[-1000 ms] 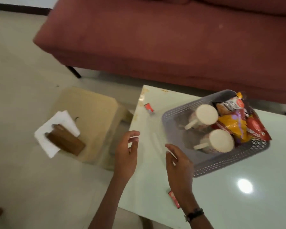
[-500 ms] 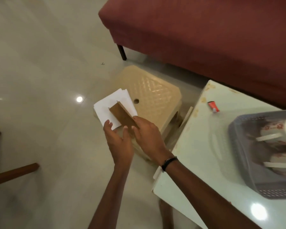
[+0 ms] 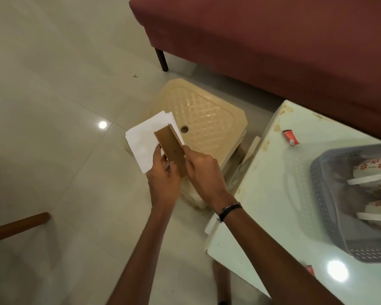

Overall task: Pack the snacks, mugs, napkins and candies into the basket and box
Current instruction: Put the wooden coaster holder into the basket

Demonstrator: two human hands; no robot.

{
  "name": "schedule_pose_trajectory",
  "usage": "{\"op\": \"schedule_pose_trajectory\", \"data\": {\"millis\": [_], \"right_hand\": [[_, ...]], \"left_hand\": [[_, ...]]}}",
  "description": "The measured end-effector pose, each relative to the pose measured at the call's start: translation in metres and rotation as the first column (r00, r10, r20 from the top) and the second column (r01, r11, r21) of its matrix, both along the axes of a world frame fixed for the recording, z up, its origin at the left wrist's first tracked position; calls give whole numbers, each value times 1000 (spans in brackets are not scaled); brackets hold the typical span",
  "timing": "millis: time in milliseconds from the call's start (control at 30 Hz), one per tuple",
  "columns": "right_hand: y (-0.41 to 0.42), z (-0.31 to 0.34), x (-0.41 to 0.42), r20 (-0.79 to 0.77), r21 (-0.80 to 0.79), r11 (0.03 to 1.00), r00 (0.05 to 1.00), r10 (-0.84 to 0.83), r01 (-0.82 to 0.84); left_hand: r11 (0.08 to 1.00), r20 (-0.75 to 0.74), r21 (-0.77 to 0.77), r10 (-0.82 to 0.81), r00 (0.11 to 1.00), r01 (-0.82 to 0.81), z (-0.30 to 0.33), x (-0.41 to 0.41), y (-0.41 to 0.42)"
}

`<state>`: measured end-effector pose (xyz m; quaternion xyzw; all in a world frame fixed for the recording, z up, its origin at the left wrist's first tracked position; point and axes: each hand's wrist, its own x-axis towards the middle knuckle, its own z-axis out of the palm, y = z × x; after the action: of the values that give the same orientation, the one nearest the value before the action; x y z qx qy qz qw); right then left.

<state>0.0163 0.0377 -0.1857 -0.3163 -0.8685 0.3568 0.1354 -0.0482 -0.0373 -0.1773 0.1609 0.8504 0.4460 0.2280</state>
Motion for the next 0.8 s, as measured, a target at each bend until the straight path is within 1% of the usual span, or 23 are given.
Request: {"op": "schedule_pose_trajectory", "data": {"millis": [67,167,233,333,433,500,567,667,733,800], "right_hand": [[1,3,21,-44,-2,997,996,-72,72],[9,9,65,-49,6,983,982,-183,183],[17,18,104,-60,29,963,962,-267,269],[30,34,173,-85,107,905,911,-404,412],[43,47,242,-81,189,862,882,-464,470],[52,49,280,-53,246,841,873,-485,482],[61,42,310,-28,252,821,852,-524,513],[68,22,339,17,191,811,824,-567,554],[74,3,350,38,165,812,819,-572,559],[79,-17,354,57,121,822,823,-566,557]], "left_hand": [[997,-9,13,-73,997,74,8,15,6],[981,-30,48,-187,982,188,24,50,20],[963,-12,78,-256,966,257,34,83,33],[916,19,143,-381,924,375,40,137,54],[858,37,151,-501,865,490,41,195,79],[825,34,139,-557,830,548,39,232,94],[801,26,102,-595,803,590,33,260,105],[778,7,31,-627,779,627,16,285,116],[771,-32,-3,-636,771,637,0,295,119],[776,-83,-102,-630,772,622,-21,301,120]]}}
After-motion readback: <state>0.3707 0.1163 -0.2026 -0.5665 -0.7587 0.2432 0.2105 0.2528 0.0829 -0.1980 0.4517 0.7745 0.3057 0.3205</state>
